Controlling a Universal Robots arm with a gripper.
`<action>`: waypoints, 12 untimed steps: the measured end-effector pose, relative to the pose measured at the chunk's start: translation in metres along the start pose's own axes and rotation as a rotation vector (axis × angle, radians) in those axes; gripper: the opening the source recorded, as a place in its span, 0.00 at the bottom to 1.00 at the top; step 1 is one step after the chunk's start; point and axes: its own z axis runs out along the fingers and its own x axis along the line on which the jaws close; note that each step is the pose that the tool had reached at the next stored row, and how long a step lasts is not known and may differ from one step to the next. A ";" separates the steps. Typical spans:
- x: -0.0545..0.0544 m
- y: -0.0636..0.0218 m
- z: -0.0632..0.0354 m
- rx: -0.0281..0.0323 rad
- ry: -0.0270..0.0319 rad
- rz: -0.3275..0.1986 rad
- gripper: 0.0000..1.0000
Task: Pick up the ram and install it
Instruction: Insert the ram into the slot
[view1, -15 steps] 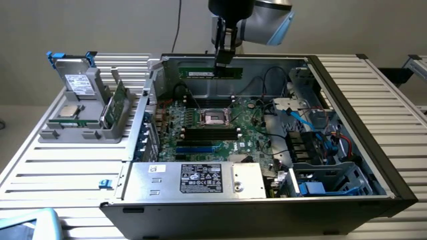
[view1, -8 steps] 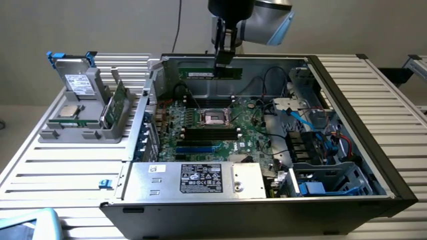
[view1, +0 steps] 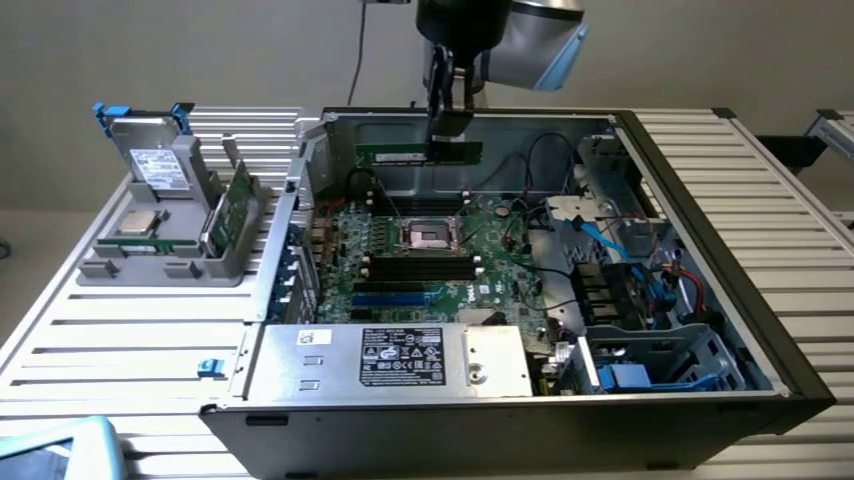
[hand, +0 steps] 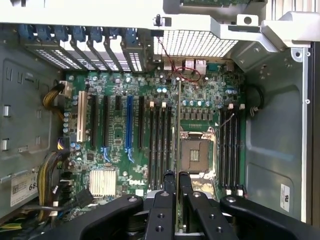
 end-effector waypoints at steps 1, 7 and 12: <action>0.000 -0.0001 0.0005 -0.0015 0.0002 0.000 0.15; 0.000 -0.0008 0.0059 -0.0018 0.0039 0.000 0.15; 0.001 -0.0017 0.0143 -0.0019 0.0077 0.001 0.15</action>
